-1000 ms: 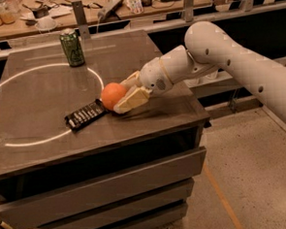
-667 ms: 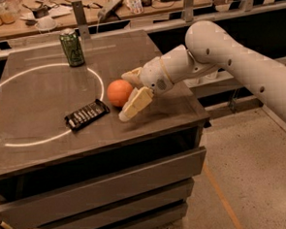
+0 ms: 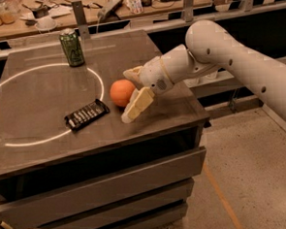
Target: Move orange near rxbar chocolate
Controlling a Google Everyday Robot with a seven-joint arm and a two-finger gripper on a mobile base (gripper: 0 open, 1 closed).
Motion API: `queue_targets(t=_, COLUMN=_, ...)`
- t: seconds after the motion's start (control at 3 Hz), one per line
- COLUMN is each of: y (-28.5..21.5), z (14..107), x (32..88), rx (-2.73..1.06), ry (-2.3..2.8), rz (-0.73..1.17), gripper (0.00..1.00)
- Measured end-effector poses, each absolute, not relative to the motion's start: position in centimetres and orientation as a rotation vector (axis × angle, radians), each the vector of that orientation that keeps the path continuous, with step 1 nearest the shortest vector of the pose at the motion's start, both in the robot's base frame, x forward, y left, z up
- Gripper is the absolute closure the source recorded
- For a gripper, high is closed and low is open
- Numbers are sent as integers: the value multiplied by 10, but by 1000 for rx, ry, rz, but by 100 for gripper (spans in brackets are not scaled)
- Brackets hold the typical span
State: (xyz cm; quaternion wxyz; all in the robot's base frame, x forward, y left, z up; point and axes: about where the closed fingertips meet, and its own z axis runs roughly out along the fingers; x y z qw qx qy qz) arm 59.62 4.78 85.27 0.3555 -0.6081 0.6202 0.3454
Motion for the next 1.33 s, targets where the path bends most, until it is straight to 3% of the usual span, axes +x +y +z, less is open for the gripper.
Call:
queue_targets(t=0.67, y=20, z=869, x=603, rx=-1525, ry=1627, rz=764, gripper=0)
queue_targets(t=1.33, y=-85, z=926, x=620, rx=-1364, ry=1768, rz=324, gripper=0)
